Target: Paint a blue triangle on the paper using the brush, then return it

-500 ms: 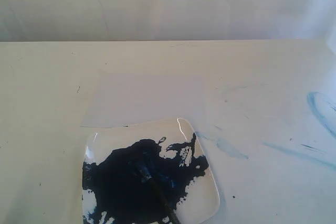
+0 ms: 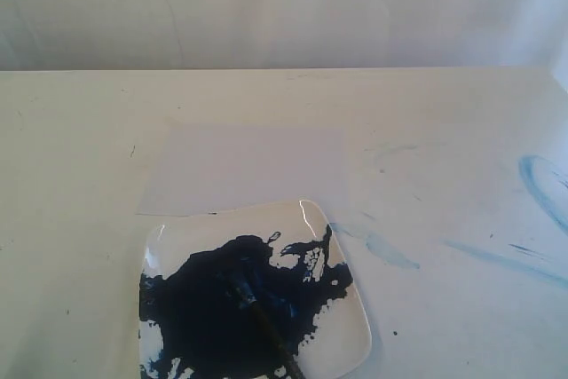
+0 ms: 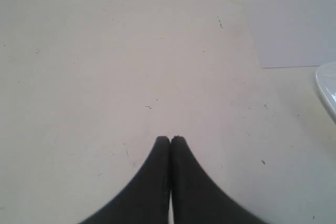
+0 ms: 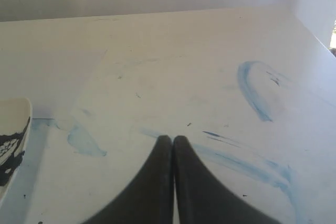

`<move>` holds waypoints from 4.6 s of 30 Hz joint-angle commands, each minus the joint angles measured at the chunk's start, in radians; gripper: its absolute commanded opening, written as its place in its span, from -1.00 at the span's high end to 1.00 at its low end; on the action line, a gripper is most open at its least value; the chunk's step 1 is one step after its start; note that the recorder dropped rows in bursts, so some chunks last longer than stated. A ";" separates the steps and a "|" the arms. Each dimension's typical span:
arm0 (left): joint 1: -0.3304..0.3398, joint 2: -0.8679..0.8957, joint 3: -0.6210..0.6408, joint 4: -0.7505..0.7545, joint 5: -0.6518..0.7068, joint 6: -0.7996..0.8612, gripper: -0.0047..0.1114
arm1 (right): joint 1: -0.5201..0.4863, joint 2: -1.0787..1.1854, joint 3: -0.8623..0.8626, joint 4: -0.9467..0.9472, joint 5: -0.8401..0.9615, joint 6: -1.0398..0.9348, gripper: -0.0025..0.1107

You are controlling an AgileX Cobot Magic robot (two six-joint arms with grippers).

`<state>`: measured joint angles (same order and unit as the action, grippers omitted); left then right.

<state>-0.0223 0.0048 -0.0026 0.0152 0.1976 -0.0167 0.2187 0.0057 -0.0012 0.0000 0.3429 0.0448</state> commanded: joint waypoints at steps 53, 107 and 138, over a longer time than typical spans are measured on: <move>-0.003 -0.005 0.003 -0.006 -0.003 -0.005 0.92 | 0.102 1.071 -0.747 -0.782 0.168 0.330 0.96; -0.003 -0.005 0.003 -0.006 -0.003 -0.005 0.92 | 1.155 1.643 -0.836 -0.321 0.671 0.456 0.96; -0.003 -0.005 0.003 -0.006 -0.003 -0.005 0.92 | 0.912 1.643 -0.836 -0.494 0.660 0.483 0.96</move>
<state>-0.0223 0.0048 -0.0026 0.0152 0.1976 -0.0167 1.1566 1.6491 -0.8405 -0.4682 1.0234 0.5217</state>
